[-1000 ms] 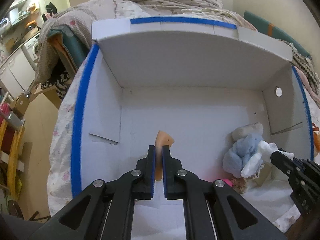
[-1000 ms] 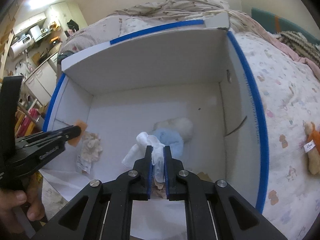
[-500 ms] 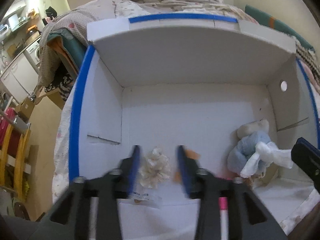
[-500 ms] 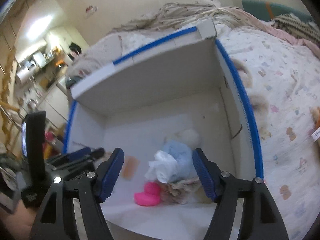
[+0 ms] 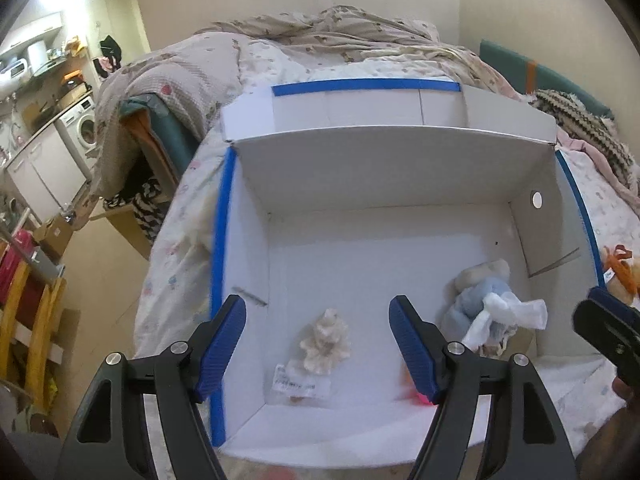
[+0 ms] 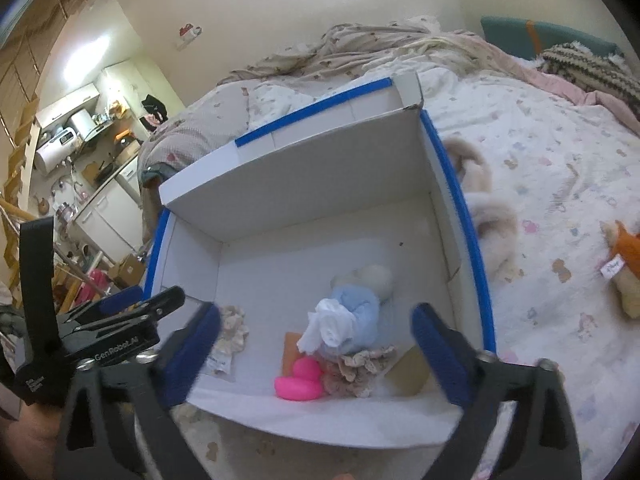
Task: Organize soft objects
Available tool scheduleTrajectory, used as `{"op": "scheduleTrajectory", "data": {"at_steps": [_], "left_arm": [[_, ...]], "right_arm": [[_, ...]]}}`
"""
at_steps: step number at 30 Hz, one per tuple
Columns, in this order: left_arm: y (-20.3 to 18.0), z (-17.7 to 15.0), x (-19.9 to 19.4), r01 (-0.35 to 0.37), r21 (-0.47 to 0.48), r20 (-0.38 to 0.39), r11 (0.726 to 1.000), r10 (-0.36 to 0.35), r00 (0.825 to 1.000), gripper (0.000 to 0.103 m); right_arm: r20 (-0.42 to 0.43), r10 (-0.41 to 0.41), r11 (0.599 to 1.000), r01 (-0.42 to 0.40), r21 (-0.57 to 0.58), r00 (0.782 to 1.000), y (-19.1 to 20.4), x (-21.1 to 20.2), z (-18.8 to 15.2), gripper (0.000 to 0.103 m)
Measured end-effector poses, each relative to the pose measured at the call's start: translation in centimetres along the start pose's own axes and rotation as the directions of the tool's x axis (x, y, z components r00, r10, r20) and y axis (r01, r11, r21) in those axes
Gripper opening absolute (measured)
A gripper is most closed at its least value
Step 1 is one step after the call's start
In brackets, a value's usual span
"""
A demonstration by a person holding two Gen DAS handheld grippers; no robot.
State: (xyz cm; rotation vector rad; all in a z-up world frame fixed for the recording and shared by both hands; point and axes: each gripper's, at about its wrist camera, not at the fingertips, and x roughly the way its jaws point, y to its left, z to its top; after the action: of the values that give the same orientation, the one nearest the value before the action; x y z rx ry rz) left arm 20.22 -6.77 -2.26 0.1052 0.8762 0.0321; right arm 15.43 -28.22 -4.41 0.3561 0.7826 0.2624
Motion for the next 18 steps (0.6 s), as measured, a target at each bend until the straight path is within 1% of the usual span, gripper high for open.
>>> {"op": "scheduleTrajectory", "data": {"at_steps": [3,4,6,7,8,13,14,16,18], "left_arm": [[0.8,-0.9,-1.5,-0.007,-0.013,0.016,1.000,0.007,1.000,0.072],[1.2,-1.2,-1.9,-0.006,-0.017,0.015,1.000,0.006,1.000,0.075],[1.6,-2.2,-2.8,0.006,-0.019,0.014,1.000,-0.006,1.000,0.080],[2.0,-2.7,-3.2,0.009,-0.021,0.015,1.000,-0.008,1.000,0.088],[2.5,-3.4,-3.7,0.012,-0.029,0.013,1.000,-0.011,1.000,0.090],[4.8,-5.6,-5.0,0.047,-0.084,0.008,0.995,-0.047,0.999,0.091],[5.2,-6.1,-5.3,0.058,-0.089,0.014,0.994,-0.057,0.998,0.093],[5.7,-7.3,-6.0,0.070,-0.089,0.033,0.994,-0.067,0.997,0.097],[6.2,-8.3,-7.0,0.069,-0.095,0.072,0.993,-0.062,0.995,0.098]], "right_arm": [[0.007,0.003,1.000,-0.004,0.015,1.000,0.1,-0.9,-0.6,0.103],[0.009,-0.005,1.000,0.005,0.018,1.000,0.1,-1.1,-0.9,0.103],[0.012,-0.020,1.000,0.020,0.021,1.000,0.2,-1.7,-1.5,0.103],[0.013,-0.023,1.000,0.023,0.018,1.000,0.3,-2.0,-1.8,0.103],[0.016,-0.031,0.999,0.031,0.011,0.999,0.5,-2.3,-2.2,0.103],[0.050,-0.088,0.995,0.090,-0.044,0.995,1.6,-3.9,-3.9,0.103],[0.058,-0.096,0.994,0.099,-0.051,0.994,1.8,-4.2,-4.3,0.103],[0.078,-0.125,0.989,0.130,-0.070,0.989,2.3,-4.9,-5.1,0.103],[0.095,-0.149,0.983,0.158,-0.091,0.984,2.7,-5.3,-5.7,0.103]]}}
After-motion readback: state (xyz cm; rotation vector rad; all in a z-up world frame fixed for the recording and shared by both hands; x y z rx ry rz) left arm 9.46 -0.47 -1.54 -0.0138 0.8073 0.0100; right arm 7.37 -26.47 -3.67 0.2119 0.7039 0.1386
